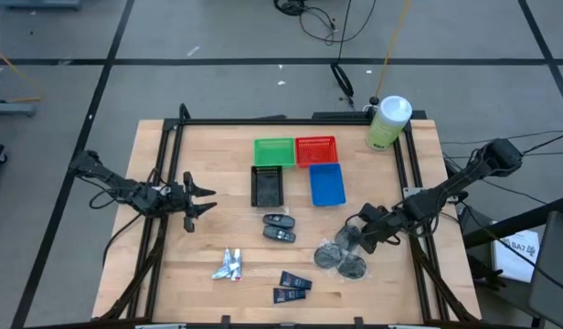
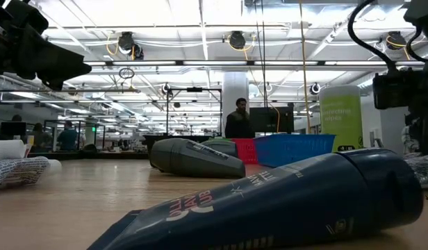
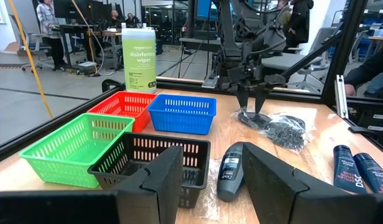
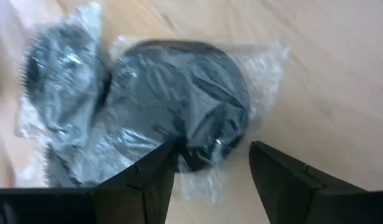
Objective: Pick & Place Travel size toiletries
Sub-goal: Put the top right black hairbrush into the red bin
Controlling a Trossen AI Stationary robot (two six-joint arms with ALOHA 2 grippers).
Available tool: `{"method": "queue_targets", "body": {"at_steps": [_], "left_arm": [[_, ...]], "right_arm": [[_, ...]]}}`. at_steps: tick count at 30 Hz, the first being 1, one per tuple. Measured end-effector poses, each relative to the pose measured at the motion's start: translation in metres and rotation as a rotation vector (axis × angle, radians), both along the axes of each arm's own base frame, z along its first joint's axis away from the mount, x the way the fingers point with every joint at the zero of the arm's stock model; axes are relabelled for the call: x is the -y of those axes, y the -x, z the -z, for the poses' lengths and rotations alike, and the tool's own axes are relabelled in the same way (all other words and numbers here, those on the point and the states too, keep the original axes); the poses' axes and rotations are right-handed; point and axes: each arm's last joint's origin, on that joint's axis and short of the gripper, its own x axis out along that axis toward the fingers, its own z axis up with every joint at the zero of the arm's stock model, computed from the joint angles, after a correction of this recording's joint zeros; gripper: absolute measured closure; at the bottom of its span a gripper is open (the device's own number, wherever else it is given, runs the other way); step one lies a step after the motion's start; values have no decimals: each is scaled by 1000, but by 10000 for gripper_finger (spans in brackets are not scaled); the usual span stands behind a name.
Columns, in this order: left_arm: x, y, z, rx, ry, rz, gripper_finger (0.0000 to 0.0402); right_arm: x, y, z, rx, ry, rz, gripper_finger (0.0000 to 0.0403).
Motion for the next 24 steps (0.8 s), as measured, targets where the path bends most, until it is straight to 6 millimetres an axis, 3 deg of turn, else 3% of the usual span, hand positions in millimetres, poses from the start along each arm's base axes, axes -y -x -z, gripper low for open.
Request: {"method": "queue_targets", "body": {"at_steps": [7,19,24], "left_arm": [[0,0,0,0,0,0,238],[0,0,0,-1,-4,0,238],[0,0,0,-1,-4,0,238]], "right_arm": [[1,2,10,82,-11,-30,225],[1,2,11,85,0,-102,387],[0,1,10,115,25,-147,396]]}}
